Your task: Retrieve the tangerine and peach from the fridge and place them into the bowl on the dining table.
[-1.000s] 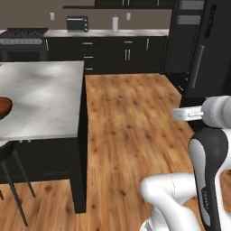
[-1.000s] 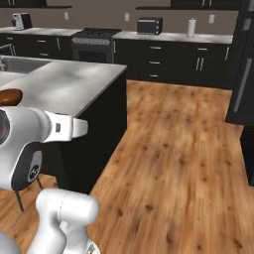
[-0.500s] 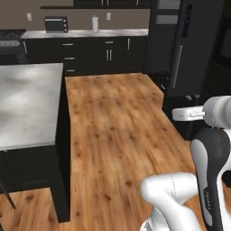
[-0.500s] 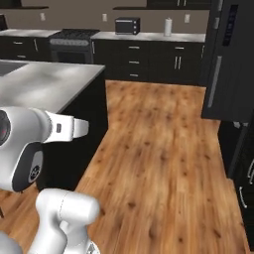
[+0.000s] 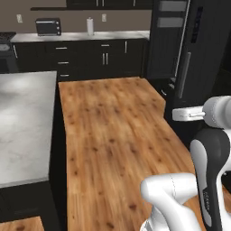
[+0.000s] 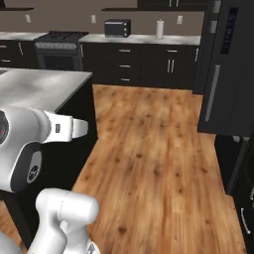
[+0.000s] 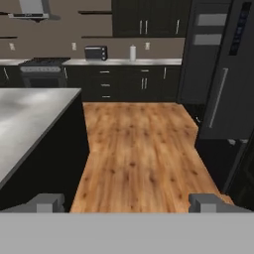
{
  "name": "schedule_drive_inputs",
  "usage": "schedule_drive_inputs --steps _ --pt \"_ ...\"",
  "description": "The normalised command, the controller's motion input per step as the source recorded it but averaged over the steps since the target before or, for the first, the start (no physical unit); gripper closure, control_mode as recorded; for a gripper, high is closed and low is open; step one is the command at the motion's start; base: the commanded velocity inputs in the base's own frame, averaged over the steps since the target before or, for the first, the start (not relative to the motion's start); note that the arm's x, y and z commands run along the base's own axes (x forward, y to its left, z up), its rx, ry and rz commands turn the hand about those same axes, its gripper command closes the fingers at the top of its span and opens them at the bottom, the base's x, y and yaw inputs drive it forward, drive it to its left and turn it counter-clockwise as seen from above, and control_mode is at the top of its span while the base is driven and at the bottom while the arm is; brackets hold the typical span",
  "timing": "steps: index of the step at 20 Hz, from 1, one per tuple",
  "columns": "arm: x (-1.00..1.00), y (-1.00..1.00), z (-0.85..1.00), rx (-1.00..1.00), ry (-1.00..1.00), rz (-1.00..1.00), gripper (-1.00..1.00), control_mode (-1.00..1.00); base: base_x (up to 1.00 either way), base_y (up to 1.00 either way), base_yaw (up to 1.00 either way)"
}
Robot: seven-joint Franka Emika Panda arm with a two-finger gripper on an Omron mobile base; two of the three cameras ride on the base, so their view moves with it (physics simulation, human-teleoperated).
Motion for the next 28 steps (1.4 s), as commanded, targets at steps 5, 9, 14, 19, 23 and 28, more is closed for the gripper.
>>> schedule_drive_inputs --steps 5,9,14,19,23,28 --pt "0.00 0.00 0.00 0.00 0.00 0.00 -1.00 1.00 1.00 0.00 -0.06" --pt "0.00 0.00 0.00 0.00 0.00 0.00 -1.00 1.00 1.00 -0.04 -0.09" --pt "0.00 0.00 0.00 0.00 0.00 0.00 -1.00 1.00 0.99 -0.10 -0.13" --pt "0.00 0.00 0.00 0.00 0.00 0.00 -1.00 1.00 0.97 -0.12 -0.21" --pt "0.00 0.00 0.00 0.00 0.00 0.00 -1.00 1.00 0.84 -0.22 -0.25" --pt "0.00 0.00 0.00 0.00 0.00 0.00 -1.00 1.00 0.65 -0.24 -0.27"
